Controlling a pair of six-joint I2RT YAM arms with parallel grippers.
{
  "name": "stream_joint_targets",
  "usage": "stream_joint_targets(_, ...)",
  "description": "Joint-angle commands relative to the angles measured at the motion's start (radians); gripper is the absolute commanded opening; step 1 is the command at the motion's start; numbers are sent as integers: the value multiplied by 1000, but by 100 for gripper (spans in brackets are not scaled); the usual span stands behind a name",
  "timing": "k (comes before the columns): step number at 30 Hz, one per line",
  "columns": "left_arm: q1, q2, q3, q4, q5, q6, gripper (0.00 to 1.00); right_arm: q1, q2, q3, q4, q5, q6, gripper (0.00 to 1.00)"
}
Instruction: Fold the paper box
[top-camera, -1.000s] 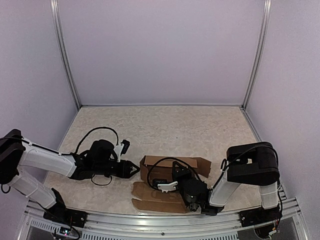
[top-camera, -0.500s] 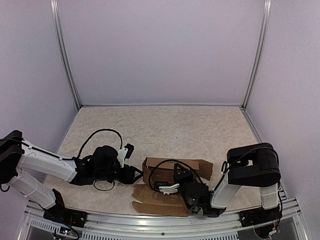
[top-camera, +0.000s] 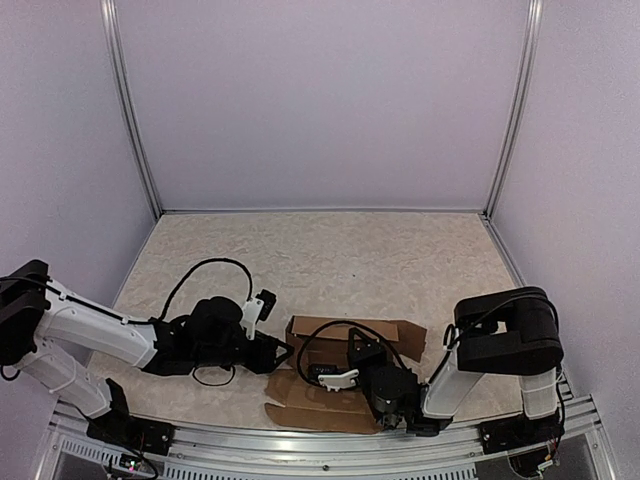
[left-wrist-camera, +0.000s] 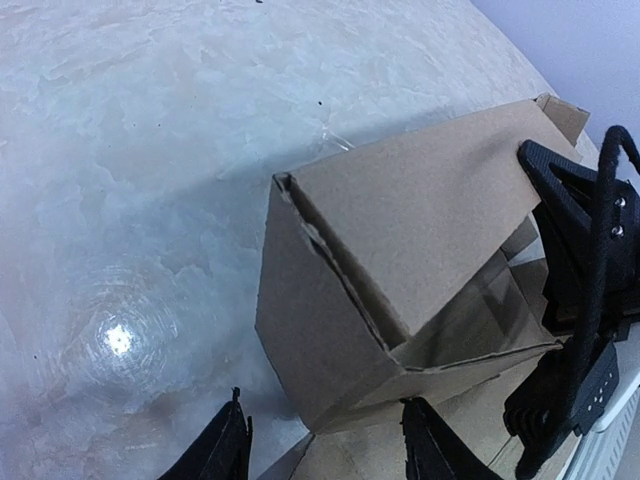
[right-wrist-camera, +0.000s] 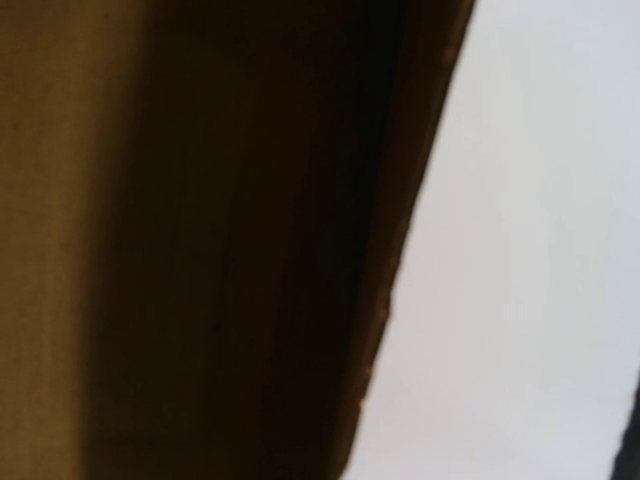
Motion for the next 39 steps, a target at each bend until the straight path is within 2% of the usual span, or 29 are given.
stream_joint_targets(1,-18,18,46,-16,-36,38,51,21,3,-17,155,2,-22,0)
stream_joint_targets(17,-81,79,129,-62,-143,79,52,46,-86,-13,129,45,0,0)
stream_joint_targets(24,-110,90,151,-95,-191,85,52,55,-171,-9,-3,62,78,0)
stream_joint_targets(29,-118,96,165,-105,-204,91,52,57,-237,3,-218,67,228,0)
stream_joint_targets(32,-121,101,171,-109,-224,91,52,62,-248,5,-289,74,282,0)
stream_joint_targets(39,-121,96,174,-110,-281,100,52,80,-183,-4,-299,97,300,0)
